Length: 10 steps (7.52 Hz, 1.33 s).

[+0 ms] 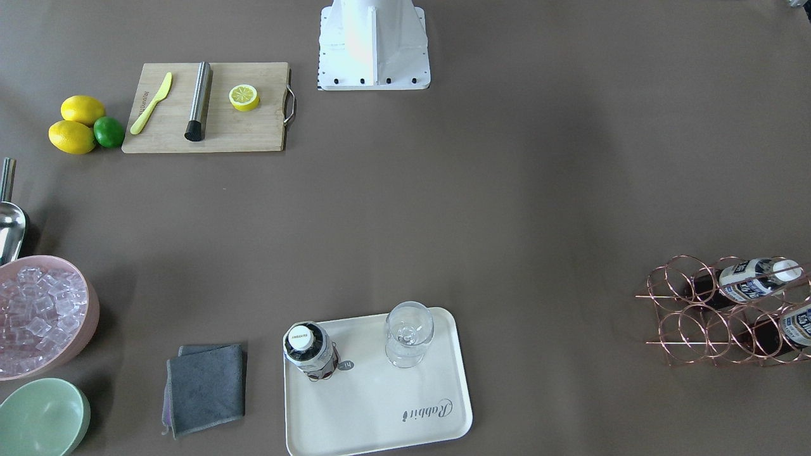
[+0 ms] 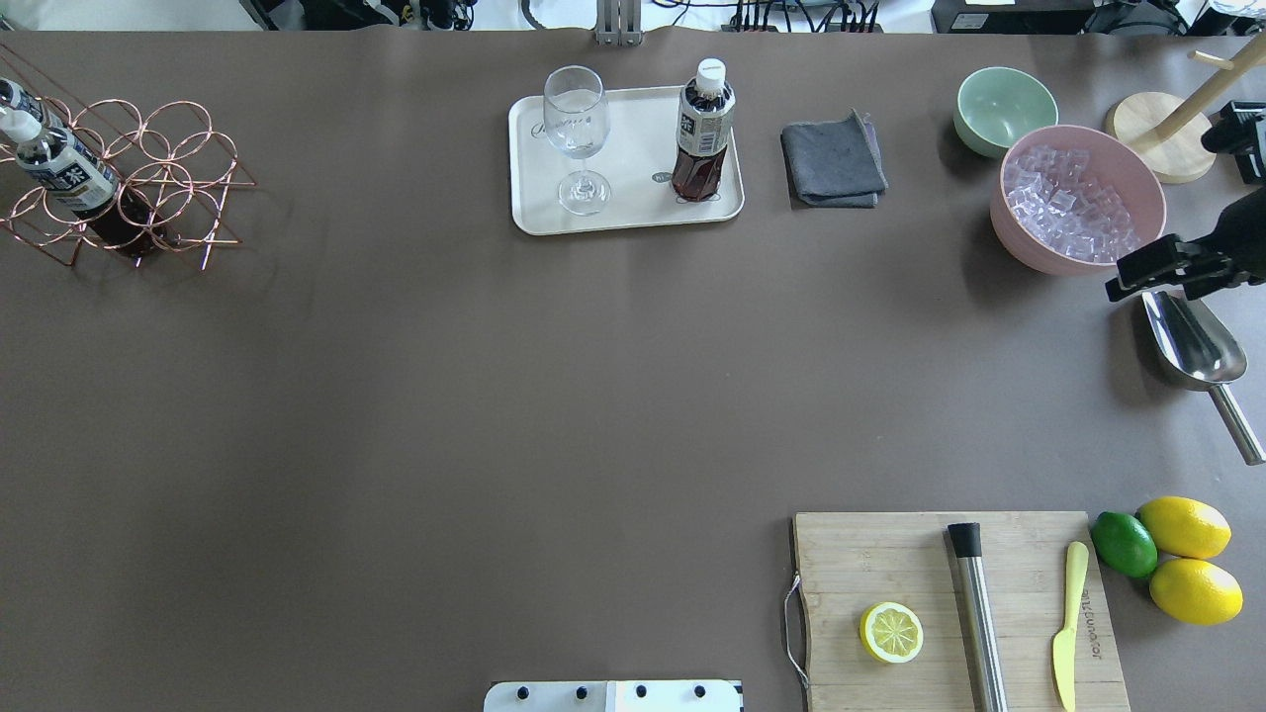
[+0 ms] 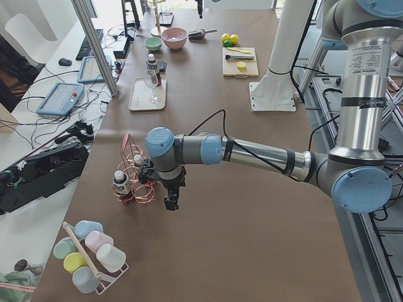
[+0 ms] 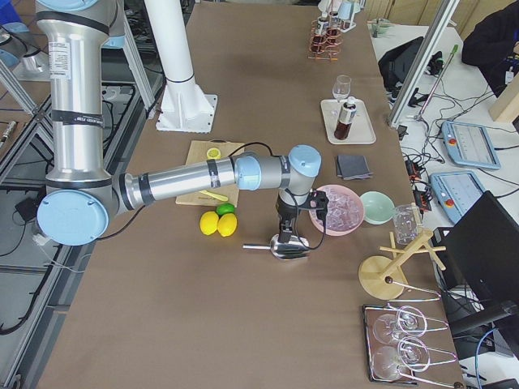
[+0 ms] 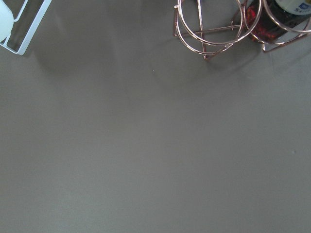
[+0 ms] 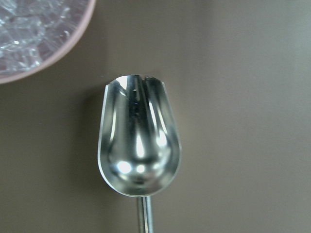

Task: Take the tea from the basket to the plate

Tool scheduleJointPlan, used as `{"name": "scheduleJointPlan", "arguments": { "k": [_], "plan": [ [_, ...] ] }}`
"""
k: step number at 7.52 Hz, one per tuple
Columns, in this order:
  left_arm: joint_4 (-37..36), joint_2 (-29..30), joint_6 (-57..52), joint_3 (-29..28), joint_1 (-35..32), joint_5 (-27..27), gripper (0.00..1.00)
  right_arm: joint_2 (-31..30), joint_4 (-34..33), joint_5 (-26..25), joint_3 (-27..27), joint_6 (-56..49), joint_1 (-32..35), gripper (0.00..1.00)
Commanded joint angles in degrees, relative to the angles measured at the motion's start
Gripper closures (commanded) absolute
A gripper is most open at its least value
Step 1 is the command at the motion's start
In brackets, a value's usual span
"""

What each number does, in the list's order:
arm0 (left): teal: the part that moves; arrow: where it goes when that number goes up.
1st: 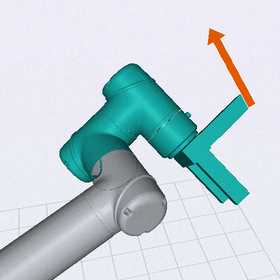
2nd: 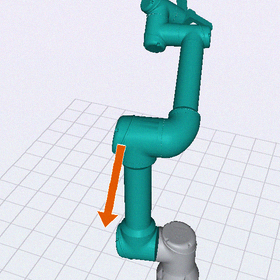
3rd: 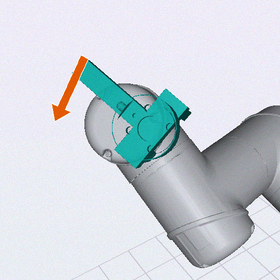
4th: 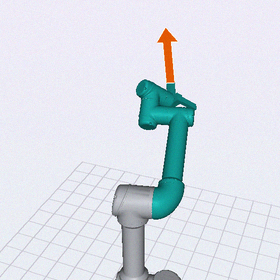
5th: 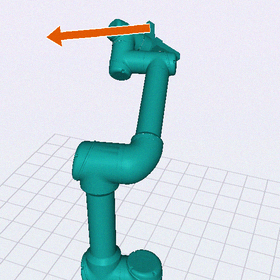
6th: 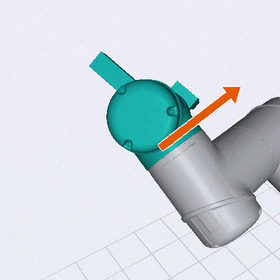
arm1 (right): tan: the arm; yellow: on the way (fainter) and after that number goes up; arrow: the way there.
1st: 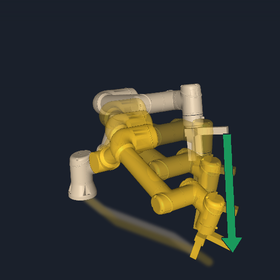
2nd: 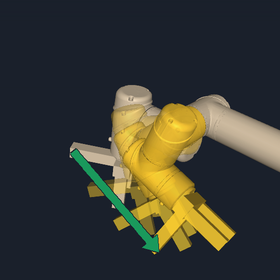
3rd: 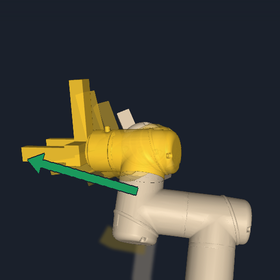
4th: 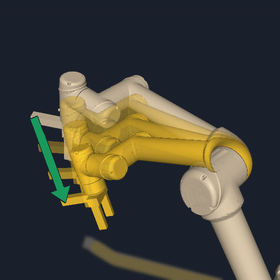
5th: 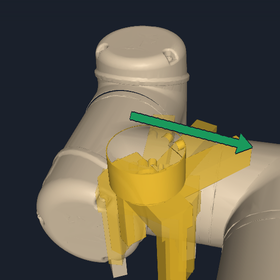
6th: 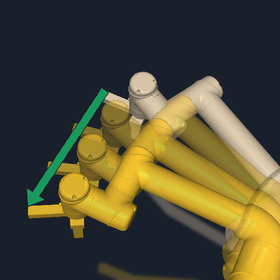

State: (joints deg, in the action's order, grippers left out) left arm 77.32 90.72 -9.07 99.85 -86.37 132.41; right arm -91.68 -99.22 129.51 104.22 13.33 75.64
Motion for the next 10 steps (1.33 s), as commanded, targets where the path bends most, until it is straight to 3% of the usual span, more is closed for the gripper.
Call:
{"name": "scheduleJointPlan", "arguments": {
  "k": [1, 6, 7, 9, 10],
  "plan": [
    [0.5, 0.0, 0.0, -0.4, 0.1, 0.0, 0.02, -1.8, -3.3, -0.9, -7.3, -12.6, 9.1, 0.0],
    [0.5, 0.0, 0.0, -0.2, 0.0, 0.0, 0.02, -3.1, -2.8, 1.0, -11.1, -12.5, 12.3, 0.0],
    [0.5, 0.0, 0.0, -0.2, 0.0, 0.1, 0.02, -3.2, -1.1, 1.1, -11.6, -12.5, 12.3, 0.0],
    [0.5, -0.1, 0.0, -0.1, 0.0, 0.1, 0.02, -3.3, 10.6, 1.6, -17.4, -11.7, 12.3, 0.0],
    [0.5, 0.0, 0.0, -0.2, 0.0, 0.4, 0.02, -3.3, 11.5, 1.5, -17.7, -12.0, 12.3, 0.0]
  ]
}}
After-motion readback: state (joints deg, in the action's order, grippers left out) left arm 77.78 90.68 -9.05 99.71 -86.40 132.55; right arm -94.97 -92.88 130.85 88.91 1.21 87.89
